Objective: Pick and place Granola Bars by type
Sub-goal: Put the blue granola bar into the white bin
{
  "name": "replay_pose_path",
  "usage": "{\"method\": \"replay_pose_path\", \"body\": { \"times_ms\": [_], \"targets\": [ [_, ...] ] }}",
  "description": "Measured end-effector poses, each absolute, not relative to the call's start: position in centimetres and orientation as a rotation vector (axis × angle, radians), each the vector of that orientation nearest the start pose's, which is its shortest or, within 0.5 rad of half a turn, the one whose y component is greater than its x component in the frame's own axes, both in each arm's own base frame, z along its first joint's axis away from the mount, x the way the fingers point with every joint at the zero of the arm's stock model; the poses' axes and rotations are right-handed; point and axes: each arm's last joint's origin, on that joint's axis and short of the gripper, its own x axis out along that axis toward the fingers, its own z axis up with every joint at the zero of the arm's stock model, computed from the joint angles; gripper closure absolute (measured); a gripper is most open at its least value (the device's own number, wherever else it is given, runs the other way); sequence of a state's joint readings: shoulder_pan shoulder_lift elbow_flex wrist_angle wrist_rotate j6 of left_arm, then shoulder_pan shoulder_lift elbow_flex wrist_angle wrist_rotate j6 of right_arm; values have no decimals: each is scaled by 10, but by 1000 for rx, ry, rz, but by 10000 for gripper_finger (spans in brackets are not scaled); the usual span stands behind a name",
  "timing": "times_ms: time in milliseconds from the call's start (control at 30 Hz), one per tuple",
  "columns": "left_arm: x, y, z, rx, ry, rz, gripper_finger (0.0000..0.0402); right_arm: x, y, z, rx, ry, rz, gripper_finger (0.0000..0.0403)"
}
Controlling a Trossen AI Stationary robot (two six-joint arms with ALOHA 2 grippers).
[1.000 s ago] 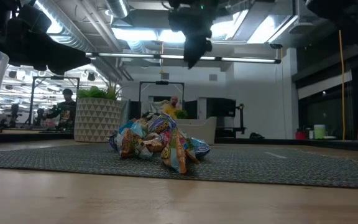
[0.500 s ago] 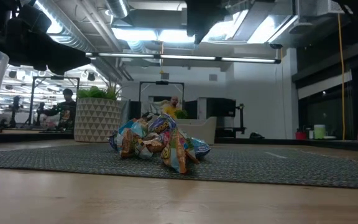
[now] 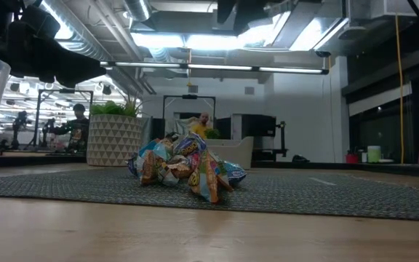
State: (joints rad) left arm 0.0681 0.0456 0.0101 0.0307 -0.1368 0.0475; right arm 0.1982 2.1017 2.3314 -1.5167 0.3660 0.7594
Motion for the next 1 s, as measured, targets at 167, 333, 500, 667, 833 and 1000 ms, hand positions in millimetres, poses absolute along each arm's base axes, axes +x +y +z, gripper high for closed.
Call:
{"method": "replay_pose_path", "body": {
  "times_ms": [167, 333, 500, 667, 833, 1000],
  "targets": [
    [99, 11, 166, 47, 9, 205, 210, 407, 75, 342, 326, 1100, -619, 192],
    [99, 11, 166, 47, 9, 205, 212, 426, 79, 309, 268, 1169, -631, 192],
    [99, 11, 166, 47, 10, 205, 210, 440, 82, 273, 228, 1251, -665, 192],
    [99, 11, 166, 47, 10, 205, 212, 448, 82, 243, 191, 1326, -719, 190],
    [99, 11, 166, 47, 10, 205, 210, 454, 75, 230, 241, 1370, -708, 168],
    [99, 11, 166, 48, 10, 205, 212, 456, 70, 230, 279, 1367, -727, 140]
  ]
}}
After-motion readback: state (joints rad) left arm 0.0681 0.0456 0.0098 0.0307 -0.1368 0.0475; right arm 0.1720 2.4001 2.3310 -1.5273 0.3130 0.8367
